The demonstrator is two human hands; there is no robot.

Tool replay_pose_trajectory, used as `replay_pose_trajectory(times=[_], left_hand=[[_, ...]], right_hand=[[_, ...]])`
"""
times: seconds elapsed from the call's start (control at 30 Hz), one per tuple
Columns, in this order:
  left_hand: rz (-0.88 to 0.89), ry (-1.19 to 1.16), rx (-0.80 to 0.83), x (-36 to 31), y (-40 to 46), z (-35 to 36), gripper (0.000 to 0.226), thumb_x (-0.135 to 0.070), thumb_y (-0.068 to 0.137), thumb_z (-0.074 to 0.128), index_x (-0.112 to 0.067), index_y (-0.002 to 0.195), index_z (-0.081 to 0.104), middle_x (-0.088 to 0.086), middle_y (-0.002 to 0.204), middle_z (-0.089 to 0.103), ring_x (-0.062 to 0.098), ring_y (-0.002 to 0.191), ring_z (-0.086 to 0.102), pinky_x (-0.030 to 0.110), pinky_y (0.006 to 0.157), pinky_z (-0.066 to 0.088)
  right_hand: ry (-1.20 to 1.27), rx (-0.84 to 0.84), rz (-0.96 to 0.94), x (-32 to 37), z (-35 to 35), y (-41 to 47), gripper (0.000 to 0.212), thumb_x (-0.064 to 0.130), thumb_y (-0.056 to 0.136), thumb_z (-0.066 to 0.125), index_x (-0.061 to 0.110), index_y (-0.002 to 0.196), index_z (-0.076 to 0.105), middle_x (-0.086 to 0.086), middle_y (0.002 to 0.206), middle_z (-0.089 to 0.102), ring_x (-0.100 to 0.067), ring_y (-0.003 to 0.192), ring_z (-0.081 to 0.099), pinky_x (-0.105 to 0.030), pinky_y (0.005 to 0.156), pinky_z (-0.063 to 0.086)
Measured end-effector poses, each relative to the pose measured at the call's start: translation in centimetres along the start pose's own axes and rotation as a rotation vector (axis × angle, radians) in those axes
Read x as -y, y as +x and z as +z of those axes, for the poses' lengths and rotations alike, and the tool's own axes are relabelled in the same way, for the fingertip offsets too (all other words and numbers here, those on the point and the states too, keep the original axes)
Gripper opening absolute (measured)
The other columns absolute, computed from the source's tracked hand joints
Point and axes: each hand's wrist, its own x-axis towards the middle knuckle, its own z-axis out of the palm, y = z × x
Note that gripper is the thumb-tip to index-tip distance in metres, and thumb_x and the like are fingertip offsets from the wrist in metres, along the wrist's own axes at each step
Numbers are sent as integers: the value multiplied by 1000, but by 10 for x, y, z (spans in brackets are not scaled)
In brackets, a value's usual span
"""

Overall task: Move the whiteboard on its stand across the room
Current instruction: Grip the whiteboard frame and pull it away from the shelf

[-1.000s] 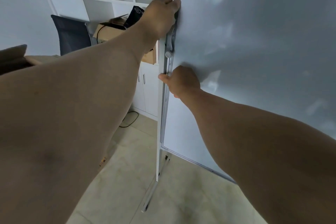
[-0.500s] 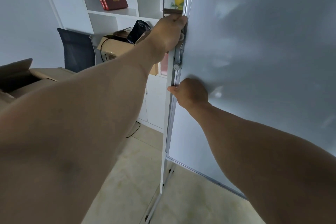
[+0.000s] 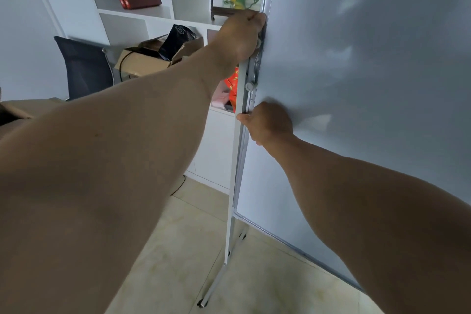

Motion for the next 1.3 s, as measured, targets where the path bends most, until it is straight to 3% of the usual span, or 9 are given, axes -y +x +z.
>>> replay_pose_trajectory(times=[0.13,0.23,0.3,0.4,0.8,0.93,1.1,1.23,1.3], left_hand=[[20,48,10,0,19,15,21,-23,103,38,-13,92,53,-4,66,47,-6,34,45,5,34,33],[31,99,22,1,32,29,27,-24,104,36,-23,81,50,-9,69,43,-5,48,44,4,40,35],[9,54,25,1,39,37,24,-24,104,35,-22,87,52,-8,68,42,1,53,42,4,37,34],[-11,0,20,2,46,45,20,-27,103,38,-17,97,54,-4,65,42,5,51,41,5,33,32],[2,2,30,5,72,70,17,-25,103,38,-17,96,51,-4,66,41,7,53,39,5,33,30],[16,32,23,6,79,78,17,-25,103,38,-18,96,52,-3,66,43,7,53,40,6,34,31],[24,13,18,10,85,85,17,-24,104,38,-16,97,51,-4,64,41,6,51,38,6,34,30],[8,6,17,10,86,88,23,-24,103,38,-18,88,54,-4,63,41,6,48,37,7,34,30],[6,-15,24,7,82,89,25,-28,102,39,-19,84,53,-2,65,43,8,51,38,9,40,33]], right_hand=[[-4,-16,-2,-13,-4,18,45,40,87,57,13,52,52,-10,62,66,-32,71,71,-33,71,57],[7,-30,-3,-22,-5,33,41,40,87,56,7,66,68,-15,71,73,-34,71,72,-37,74,60],[13,-40,1,-29,-6,43,41,40,87,56,5,74,73,-16,72,74,-33,71,72,-39,75,60],[20,-42,3,-38,-7,53,41,40,87,56,5,73,72,-15,72,74,-33,71,71,-39,75,60],[9,-36,25,-60,-13,81,38,41,90,57,9,71,68,-14,77,75,-32,76,72,-38,79,60],[-18,-40,31,-65,-14,87,43,39,90,56,12,57,55,-12,70,70,-32,76,71,-38,78,60],[10,-44,31,-69,-15,91,38,39,90,56,6,77,71,-14,78,75,-32,75,72,-38,77,60],[-4,-28,20,-72,-17,92,38,38,91,56,6,77,69,-14,79,74,-32,77,72,-37,77,60],[-50,-5,8,-73,-24,88,43,42,92,55,8,67,60,-12,76,70,-30,74,68,-34,75,57]])
